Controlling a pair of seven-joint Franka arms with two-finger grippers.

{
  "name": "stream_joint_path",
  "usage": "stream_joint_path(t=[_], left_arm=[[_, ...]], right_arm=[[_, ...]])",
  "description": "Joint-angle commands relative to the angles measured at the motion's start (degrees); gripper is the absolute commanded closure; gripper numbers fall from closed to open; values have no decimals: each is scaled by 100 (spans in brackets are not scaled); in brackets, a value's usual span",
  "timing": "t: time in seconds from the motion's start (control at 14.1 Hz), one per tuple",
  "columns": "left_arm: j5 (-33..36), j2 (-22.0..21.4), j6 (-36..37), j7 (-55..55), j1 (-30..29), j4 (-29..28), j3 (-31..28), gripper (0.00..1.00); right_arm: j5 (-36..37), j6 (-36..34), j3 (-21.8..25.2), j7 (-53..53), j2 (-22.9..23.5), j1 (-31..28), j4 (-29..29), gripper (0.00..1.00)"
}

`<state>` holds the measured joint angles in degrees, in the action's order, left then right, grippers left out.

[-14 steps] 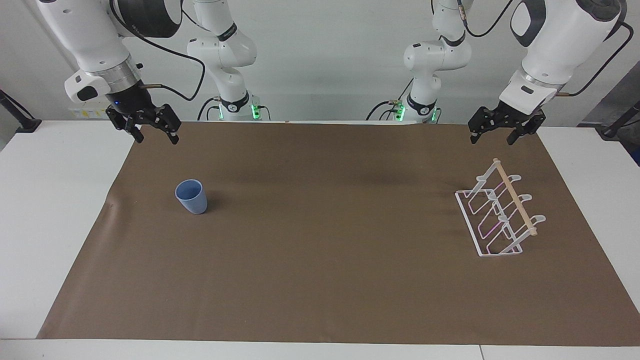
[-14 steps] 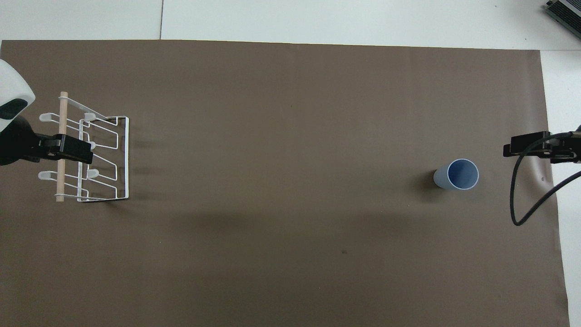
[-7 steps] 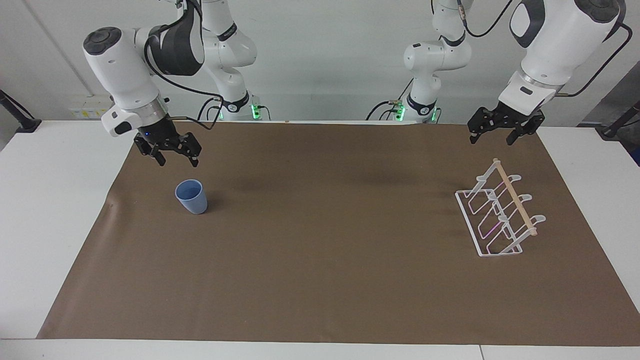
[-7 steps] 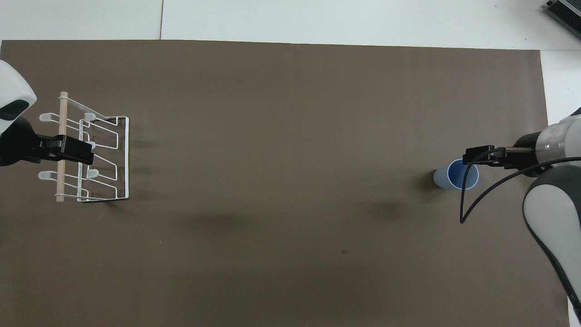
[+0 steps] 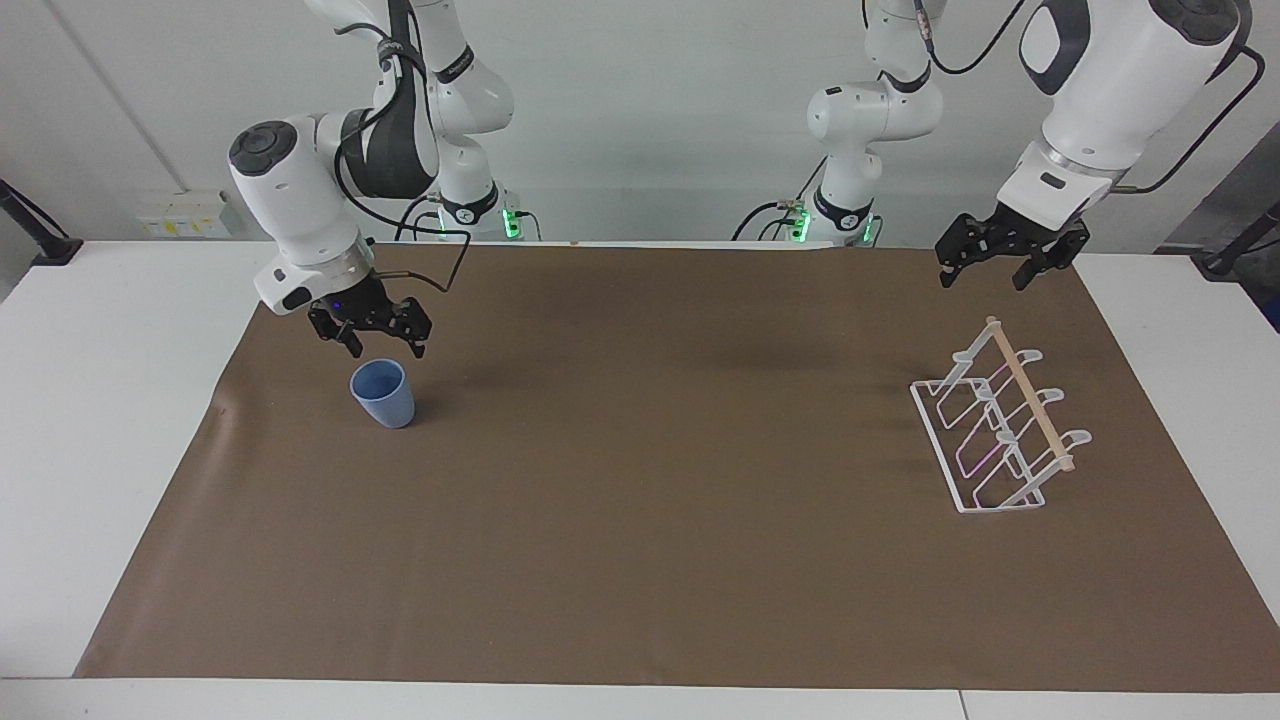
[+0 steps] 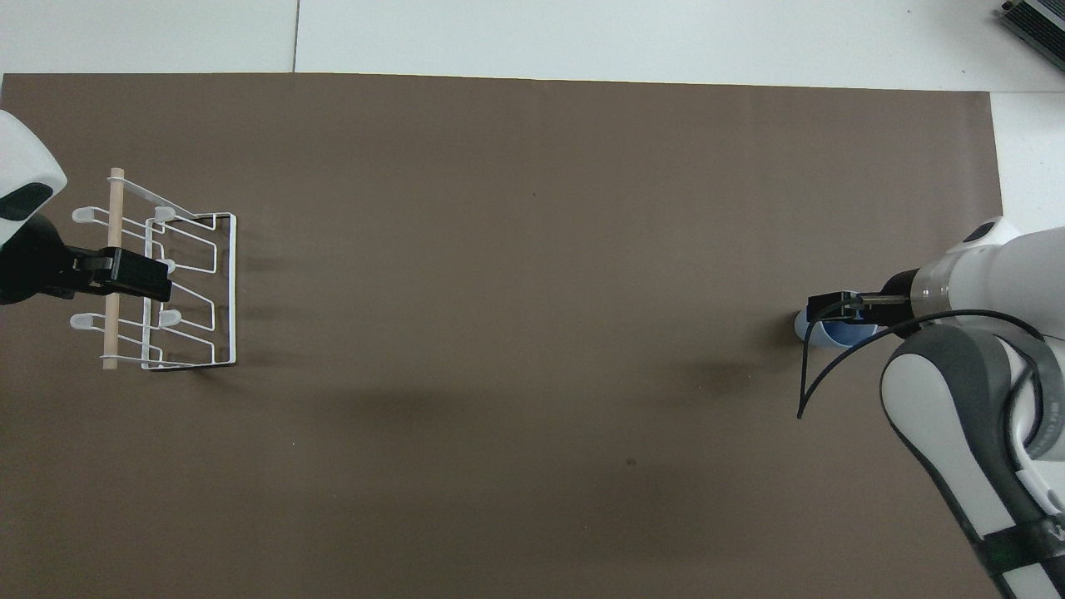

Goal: Hang cup on cup holder
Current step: 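Grasp the light blue cup with the right gripper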

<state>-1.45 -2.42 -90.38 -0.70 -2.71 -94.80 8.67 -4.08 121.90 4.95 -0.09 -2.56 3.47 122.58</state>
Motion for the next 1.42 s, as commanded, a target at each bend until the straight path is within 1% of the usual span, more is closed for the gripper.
stream_joint_path(t=[0.0,0.21,0.36,0.5,0.71,1.0,1.07,1.14,1.21,1.35], left_arm=[[39,-171,-156,88,-19,-214,-15,0],[39,-180,-182,88,-19,-240,-15,0],[39,-214,-208,88,-19,-284,-15,0],[39,-215,-226,88,-19,-311,-15,0],[39,-215,-226,88,-19,-311,-15,0],[39,-215,-226,88,-19,-311,-15,0],[39,-215,-226,88,-19,-311,-15,0],[39,-215,-226,88,-19,-311,-15,0],[39,-215,-226,88,-19,-311,-15,0],[39,-215,-226,79,-19,-311,-15,0]], right_arm=[[-58,325,-12,-149,106,-21,178,0],[-58,641,-20,-149,168,-21,424,0],[-58,695,-20,-149,264,-21,486,0],[-58,739,-55,-140,256,-21,583,0],[-58,1107,-56,-140,256,-21,899,0],[-58,1161,-56,-140,265,-21,900,0],[-58,1161,-56,-140,265,-21,900,8],[-58,1161,-56,-132,273,-21,900,22],[-58,1144,-56,-97,265,-21,900,38],[-58,1117,-73,-87,265,23,900,77]])
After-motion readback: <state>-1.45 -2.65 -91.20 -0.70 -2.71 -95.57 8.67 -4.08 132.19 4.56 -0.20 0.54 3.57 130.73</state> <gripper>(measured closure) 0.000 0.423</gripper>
